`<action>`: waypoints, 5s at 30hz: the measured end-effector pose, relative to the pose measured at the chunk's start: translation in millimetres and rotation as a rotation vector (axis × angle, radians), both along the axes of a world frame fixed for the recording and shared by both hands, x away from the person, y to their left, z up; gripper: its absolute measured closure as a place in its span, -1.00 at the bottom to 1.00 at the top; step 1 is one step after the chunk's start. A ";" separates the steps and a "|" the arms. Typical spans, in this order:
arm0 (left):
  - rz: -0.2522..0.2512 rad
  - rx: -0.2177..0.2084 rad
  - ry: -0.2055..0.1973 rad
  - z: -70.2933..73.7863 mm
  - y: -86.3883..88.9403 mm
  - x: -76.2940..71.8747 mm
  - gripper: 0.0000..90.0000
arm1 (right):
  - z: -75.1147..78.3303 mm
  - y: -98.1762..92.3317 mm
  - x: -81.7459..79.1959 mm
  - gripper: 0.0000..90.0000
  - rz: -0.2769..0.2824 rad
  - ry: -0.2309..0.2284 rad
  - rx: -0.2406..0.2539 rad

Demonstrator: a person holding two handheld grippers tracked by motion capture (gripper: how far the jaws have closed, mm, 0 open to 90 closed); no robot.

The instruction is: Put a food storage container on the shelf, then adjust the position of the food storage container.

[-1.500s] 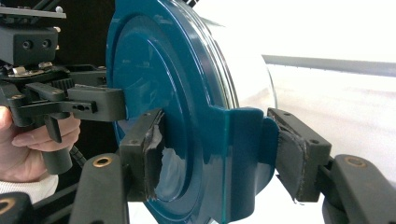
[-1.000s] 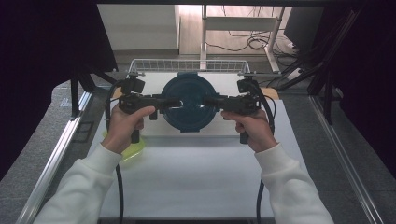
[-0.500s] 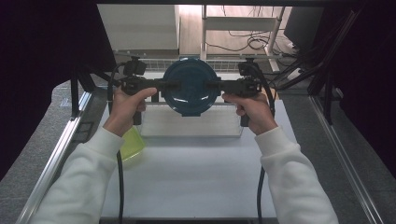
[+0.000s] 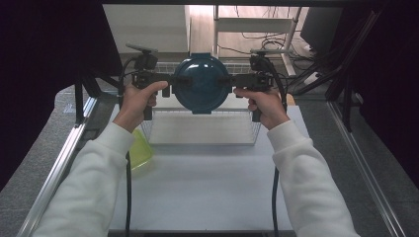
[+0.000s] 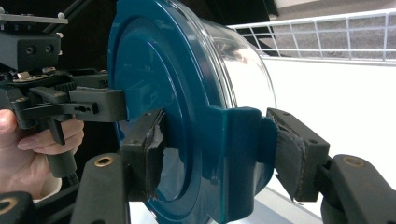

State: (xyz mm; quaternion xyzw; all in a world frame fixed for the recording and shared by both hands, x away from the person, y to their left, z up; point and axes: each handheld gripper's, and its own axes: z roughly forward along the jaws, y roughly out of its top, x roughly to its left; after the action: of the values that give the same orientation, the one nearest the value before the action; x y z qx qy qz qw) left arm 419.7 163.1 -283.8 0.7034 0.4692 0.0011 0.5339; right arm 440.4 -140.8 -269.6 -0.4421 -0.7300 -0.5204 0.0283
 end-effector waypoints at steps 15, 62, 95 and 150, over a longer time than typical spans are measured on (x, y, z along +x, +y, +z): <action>0.009 -0.029 0.073 -22.2 -2.6 32.6 -0.27 | -21.9 -5.3 34.3 -0.13 -0.023 0.107 0.021; 0.112 0.045 -0.136 -20.0 -5.7 -25.0 -0.72 | -16.0 -20.5 -0.8 -0.75 -0.134 -0.073 -0.034; 0.010 0.312 -0.117 -169.0 3.2 -171.5 -0.60 | -158.3 -76.0 -145.9 -0.41 -0.020 -0.173 -0.169; 0.199 0.402 -0.056 -150.4 103.3 -132.3 0.02 | -203.6 -88.9 -156.1 -0.35 0.003 -0.092 -0.275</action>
State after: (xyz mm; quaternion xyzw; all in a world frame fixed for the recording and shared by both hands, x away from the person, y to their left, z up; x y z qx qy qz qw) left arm 287.5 266.4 -434.2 0.7454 0.5117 0.1669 0.3932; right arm 284.3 -229.7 -473.2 -0.4164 -0.7955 -0.4353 -0.0653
